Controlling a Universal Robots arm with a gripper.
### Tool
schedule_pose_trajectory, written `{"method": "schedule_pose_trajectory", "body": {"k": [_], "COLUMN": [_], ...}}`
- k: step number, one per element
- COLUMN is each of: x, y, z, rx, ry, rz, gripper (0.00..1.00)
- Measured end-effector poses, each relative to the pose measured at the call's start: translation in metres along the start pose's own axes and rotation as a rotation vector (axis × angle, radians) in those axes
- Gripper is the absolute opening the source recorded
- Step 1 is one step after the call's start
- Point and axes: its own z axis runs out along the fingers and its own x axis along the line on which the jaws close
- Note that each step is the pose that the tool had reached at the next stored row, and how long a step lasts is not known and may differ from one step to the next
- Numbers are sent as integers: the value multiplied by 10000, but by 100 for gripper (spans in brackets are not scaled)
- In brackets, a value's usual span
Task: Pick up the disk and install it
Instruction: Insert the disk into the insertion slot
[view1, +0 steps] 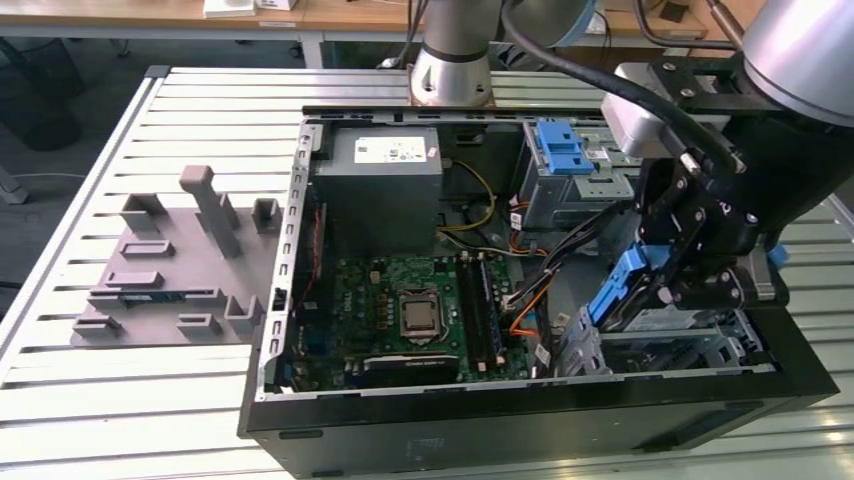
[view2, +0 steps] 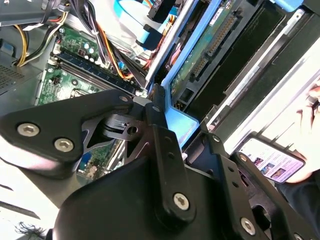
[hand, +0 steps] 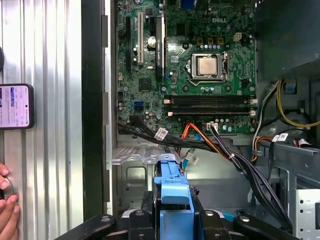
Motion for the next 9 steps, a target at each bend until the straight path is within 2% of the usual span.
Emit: {"method": "schedule_pose_trajectory", "body": {"k": [6, 9], "x": [4, 4], "y": [-1, -1], "z": [107, 119], "rx": [-1, 1], "ry": [2, 3], "rz": [0, 1], "gripper": [36, 36]}}
